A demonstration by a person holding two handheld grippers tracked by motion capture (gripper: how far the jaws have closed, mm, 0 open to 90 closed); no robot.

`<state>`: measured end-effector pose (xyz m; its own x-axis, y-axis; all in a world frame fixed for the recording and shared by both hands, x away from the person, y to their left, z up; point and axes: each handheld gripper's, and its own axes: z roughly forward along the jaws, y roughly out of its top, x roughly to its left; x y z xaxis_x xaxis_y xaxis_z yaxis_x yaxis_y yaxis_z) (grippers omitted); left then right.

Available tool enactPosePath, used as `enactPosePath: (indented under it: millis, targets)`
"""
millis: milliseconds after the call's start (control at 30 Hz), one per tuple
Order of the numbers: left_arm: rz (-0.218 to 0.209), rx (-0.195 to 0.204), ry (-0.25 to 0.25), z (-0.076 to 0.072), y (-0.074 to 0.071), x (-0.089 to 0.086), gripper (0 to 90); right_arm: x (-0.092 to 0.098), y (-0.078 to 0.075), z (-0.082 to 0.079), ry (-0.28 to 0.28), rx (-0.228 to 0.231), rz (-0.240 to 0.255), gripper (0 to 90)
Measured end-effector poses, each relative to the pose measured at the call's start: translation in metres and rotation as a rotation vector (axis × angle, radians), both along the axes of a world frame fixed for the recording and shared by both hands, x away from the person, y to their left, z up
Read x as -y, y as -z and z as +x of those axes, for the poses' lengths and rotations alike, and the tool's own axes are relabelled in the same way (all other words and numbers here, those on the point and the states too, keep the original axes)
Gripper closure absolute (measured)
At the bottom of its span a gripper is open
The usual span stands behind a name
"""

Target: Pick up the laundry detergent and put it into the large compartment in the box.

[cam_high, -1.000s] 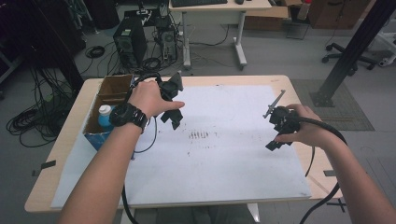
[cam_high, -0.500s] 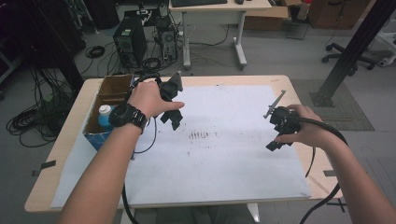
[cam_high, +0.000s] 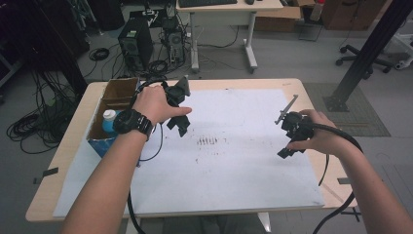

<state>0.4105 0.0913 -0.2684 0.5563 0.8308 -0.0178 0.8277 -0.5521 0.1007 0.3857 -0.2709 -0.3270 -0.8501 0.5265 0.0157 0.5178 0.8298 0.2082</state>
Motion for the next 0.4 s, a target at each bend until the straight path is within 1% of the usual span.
enactPosePath:
  millis: [400]
  targets:
    - [0.000,-0.007,0.005,-0.0004,0.0006,0.0007,17.6,0.0007,0.0002,-0.0006,-0.003,-0.002,-0.001,13.1]
